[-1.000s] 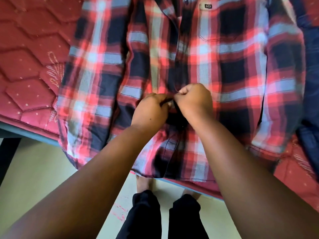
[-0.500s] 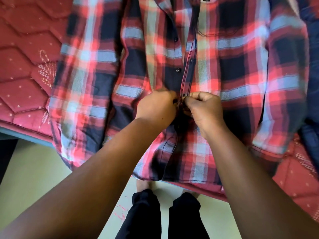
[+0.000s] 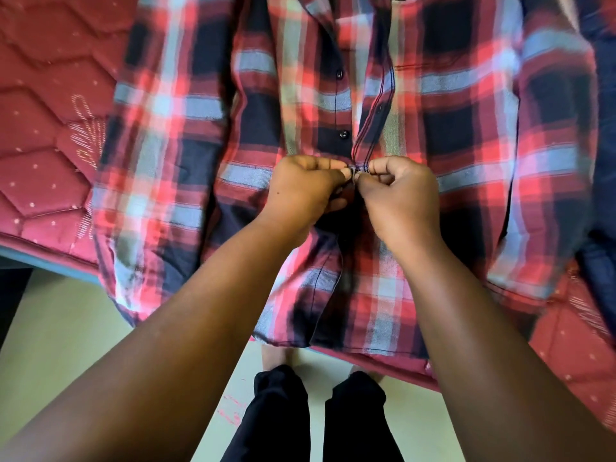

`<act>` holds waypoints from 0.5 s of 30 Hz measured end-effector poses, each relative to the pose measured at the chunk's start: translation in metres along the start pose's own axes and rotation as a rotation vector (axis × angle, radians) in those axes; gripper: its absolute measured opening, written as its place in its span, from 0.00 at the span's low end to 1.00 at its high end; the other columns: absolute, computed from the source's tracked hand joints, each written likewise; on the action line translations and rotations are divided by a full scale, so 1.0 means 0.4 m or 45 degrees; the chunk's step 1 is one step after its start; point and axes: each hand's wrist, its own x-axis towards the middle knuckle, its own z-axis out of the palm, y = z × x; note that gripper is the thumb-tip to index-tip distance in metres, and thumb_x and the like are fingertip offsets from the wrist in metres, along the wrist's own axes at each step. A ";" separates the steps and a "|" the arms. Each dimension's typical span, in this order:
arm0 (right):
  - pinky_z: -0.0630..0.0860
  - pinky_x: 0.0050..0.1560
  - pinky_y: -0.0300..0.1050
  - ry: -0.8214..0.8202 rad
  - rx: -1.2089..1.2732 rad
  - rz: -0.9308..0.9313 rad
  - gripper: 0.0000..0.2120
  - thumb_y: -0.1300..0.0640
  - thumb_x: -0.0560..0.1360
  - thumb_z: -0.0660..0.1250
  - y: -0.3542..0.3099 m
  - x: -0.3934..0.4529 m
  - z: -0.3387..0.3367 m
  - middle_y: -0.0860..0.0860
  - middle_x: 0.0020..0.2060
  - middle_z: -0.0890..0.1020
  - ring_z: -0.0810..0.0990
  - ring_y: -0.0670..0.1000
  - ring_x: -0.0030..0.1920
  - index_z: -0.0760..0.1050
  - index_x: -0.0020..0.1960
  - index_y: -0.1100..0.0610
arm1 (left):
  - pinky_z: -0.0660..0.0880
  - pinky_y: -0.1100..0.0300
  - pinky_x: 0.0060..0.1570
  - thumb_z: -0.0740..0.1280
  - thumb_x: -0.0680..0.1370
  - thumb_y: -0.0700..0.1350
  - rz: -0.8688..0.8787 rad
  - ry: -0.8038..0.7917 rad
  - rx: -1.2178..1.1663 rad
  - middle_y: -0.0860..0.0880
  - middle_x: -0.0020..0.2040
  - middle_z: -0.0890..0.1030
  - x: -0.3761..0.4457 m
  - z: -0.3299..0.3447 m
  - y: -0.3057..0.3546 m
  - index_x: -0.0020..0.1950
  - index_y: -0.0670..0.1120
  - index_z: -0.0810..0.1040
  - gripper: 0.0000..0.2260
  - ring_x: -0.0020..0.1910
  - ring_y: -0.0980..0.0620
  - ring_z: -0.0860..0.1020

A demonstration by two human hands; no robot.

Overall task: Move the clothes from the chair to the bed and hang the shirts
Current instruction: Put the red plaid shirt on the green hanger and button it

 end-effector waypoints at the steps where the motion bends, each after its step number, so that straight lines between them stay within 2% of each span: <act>1: 0.68 0.31 0.32 0.000 0.047 0.025 0.03 0.61 0.74 0.70 0.002 -0.001 -0.003 0.41 0.28 0.75 0.72 0.36 0.27 0.82 0.47 0.57 | 0.77 0.67 0.29 0.68 0.77 0.34 -0.009 0.017 -0.010 0.49 0.29 0.77 0.000 0.000 0.000 0.37 0.44 0.77 0.10 0.25 0.59 0.76; 3: 0.66 0.29 0.26 0.004 0.080 0.043 0.04 0.61 0.74 0.71 0.006 -0.004 -0.004 0.41 0.29 0.75 0.71 0.33 0.25 0.83 0.48 0.58 | 0.78 0.65 0.30 0.68 0.77 0.34 0.015 0.043 0.028 0.48 0.31 0.78 0.006 0.003 -0.007 0.36 0.45 0.77 0.11 0.27 0.56 0.77; 5: 0.67 0.31 0.27 0.034 0.028 0.010 0.04 0.61 0.74 0.70 0.007 -0.012 0.001 0.42 0.30 0.76 0.73 0.34 0.27 0.82 0.48 0.58 | 0.79 0.60 0.34 0.68 0.77 0.34 0.108 0.058 0.146 0.49 0.30 0.78 0.006 0.005 -0.016 0.36 0.46 0.78 0.12 0.30 0.53 0.77; 7: 0.73 0.37 0.37 0.089 -0.059 -0.058 0.03 0.60 0.74 0.70 0.007 -0.019 0.004 0.44 0.32 0.78 0.77 0.41 0.33 0.82 0.46 0.58 | 0.78 0.59 0.40 0.68 0.76 0.36 0.327 0.097 0.476 0.50 0.33 0.80 0.007 0.008 -0.023 0.38 0.47 0.80 0.09 0.35 0.51 0.79; 9: 0.74 0.40 0.42 0.086 -0.104 -0.078 0.03 0.59 0.74 0.71 0.009 -0.022 0.006 0.46 0.33 0.78 0.79 0.49 0.38 0.81 0.46 0.58 | 0.76 0.62 0.43 0.67 0.75 0.37 0.495 0.115 0.726 0.50 0.38 0.82 -0.001 0.014 -0.026 0.44 0.46 0.83 0.07 0.39 0.51 0.80; 11: 0.74 0.40 0.41 0.051 -0.054 -0.023 0.04 0.59 0.74 0.71 0.018 -0.019 0.010 0.47 0.34 0.79 0.78 0.48 0.37 0.81 0.48 0.59 | 0.77 0.61 0.44 0.66 0.75 0.36 0.463 0.118 0.683 0.50 0.39 0.82 0.003 0.020 -0.029 0.46 0.45 0.83 0.07 0.40 0.51 0.80; 13: 0.79 0.41 0.45 -0.001 0.174 0.133 0.05 0.61 0.74 0.70 0.025 -0.015 0.012 0.49 0.35 0.81 0.80 0.48 0.36 0.82 0.49 0.61 | 0.81 0.56 0.44 0.67 0.76 0.35 0.303 0.115 0.462 0.50 0.36 0.82 0.011 0.020 -0.028 0.40 0.48 0.81 0.09 0.37 0.50 0.81; 15: 0.82 0.41 0.46 -0.060 0.464 0.332 0.05 0.64 0.75 0.68 0.022 -0.016 0.011 0.53 0.37 0.83 0.82 0.50 0.34 0.82 0.49 0.61 | 0.81 0.57 0.40 0.67 0.77 0.34 0.171 0.076 0.287 0.49 0.34 0.81 0.014 0.022 -0.027 0.38 0.48 0.79 0.11 0.33 0.53 0.79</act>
